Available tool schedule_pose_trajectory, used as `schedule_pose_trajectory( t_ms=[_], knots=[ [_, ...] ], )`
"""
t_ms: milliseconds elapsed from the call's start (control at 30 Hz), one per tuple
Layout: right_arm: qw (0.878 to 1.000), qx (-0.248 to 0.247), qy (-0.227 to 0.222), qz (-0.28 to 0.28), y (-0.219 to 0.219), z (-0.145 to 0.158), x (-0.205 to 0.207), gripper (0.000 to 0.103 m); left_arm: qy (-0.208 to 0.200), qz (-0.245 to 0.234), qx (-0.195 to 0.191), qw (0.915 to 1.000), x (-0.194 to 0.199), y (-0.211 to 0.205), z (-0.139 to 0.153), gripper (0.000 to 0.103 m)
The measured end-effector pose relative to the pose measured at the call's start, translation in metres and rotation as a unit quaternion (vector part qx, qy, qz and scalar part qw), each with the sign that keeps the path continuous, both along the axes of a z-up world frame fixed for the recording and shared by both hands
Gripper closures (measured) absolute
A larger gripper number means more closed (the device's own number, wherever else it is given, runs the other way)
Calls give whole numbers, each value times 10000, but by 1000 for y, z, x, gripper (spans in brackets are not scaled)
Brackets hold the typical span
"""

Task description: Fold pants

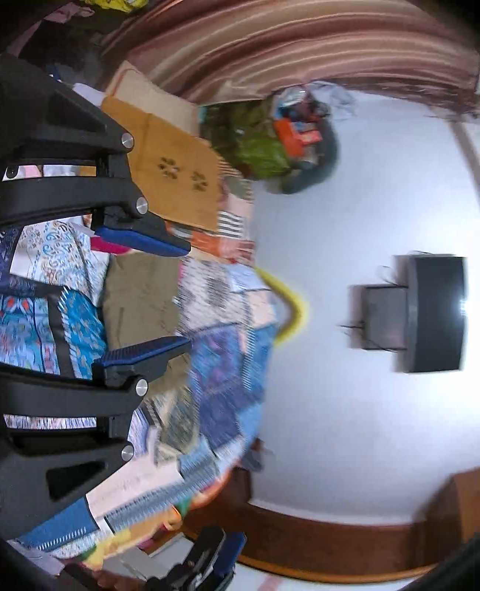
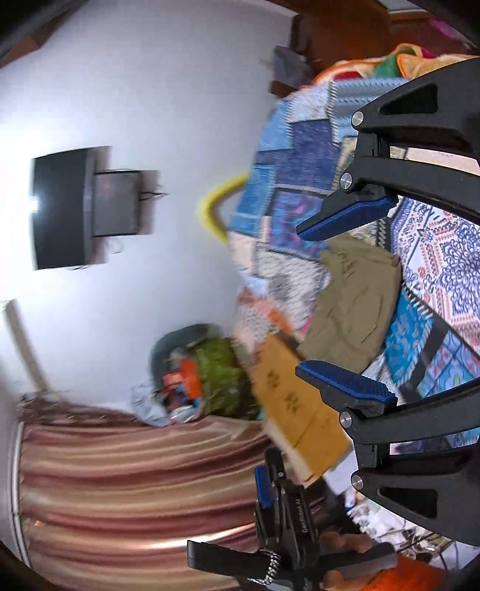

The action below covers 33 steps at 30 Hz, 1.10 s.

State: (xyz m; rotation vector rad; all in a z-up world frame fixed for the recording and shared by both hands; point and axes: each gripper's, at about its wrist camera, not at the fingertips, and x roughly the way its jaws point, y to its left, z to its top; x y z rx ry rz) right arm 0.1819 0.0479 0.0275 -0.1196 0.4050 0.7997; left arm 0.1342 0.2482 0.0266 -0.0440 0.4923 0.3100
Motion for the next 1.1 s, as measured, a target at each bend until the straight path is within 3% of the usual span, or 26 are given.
schedule_pose_trajectory(
  t_ms=[167,367,467,533,667,733,833,1100],
  knots=[
    [9975,443,-519,201,-21,28,-59,40,-680,-111,175,9975,-59,-40,24,58],
    [9928,837,-807,274,-39,30,-108,40,-1187,-194,397,9920,-112,-78,27,57],
    [9922,896,-835,236,-43,23,-122,40,-1373,-283,393,9893,-133,-91,24,38],
    [9921,861,-900,138,-44,19,-129,40,-1450,-308,383,9882,-141,-96,22,19],
    [9924,944,-795,0,-49,13,-136,19,-1499,-240,351,9878,-151,-98,17,9],
    [9917,990,-804,-149,-53,12,-138,18,-1526,-187,299,9877,-158,-97,17,0],
    [9916,977,-796,-304,-59,11,-142,0,-1538,-126,309,9875,-163,-97,15,0],
    [9918,872,-858,-379,-64,9,-150,0,-1475,-133,282,9886,-163,-102,8,0]
  ],
)
